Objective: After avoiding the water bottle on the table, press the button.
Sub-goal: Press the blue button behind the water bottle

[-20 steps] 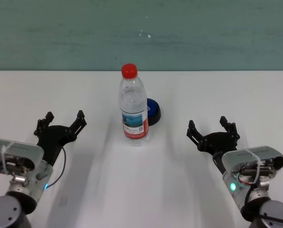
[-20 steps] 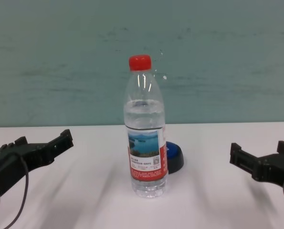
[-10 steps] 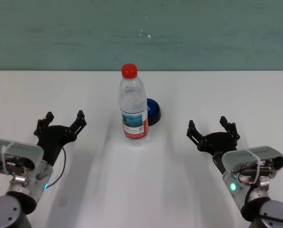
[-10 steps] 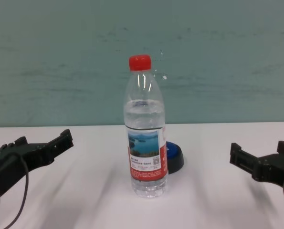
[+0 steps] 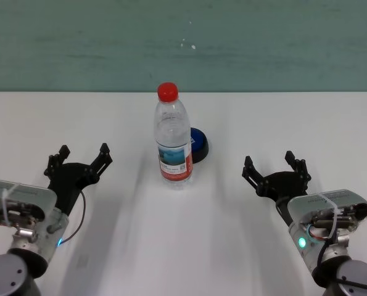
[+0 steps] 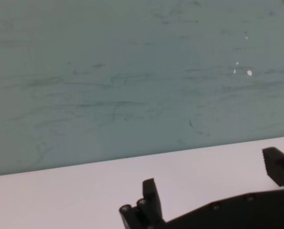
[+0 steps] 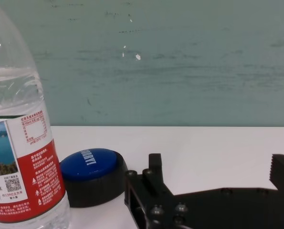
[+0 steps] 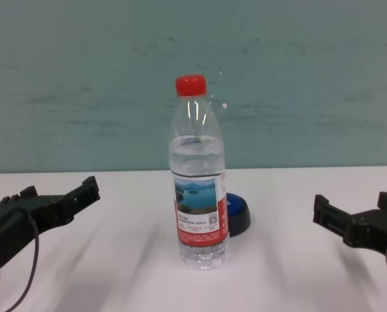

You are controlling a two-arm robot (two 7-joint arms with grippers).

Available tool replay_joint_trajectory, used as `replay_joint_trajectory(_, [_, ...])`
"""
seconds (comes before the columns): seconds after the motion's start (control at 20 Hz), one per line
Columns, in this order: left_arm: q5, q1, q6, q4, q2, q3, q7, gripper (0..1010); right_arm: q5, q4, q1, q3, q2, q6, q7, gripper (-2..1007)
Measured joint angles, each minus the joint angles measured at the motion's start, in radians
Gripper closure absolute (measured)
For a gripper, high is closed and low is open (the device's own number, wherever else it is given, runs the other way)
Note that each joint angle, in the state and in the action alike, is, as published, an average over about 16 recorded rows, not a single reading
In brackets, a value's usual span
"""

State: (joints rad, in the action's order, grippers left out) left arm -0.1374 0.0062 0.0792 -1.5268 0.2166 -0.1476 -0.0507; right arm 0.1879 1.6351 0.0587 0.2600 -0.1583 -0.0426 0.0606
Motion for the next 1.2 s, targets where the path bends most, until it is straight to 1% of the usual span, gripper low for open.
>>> replay_joint_trajectory(0.45, [0.001,0.0,0.001,0.0,0.001,0.0,-0.006,0,0.0,0.0,0.0,0.0,0.0,0.0,0.0,1])
replay_joint_trajectory(0.85, [0.009,0.001,0.0,0.0,-0.003,0.005,-0.035,0,0.0,0.0,0.0,0.0,0.0,0.0,0.0,1])
replay_joint_trajectory(1.2, [0.026,-0.002,-0.004,0.0,-0.015,0.015,-0.064,0,0.0,0.0,0.0,0.0,0.0,0.0,0.0,1])
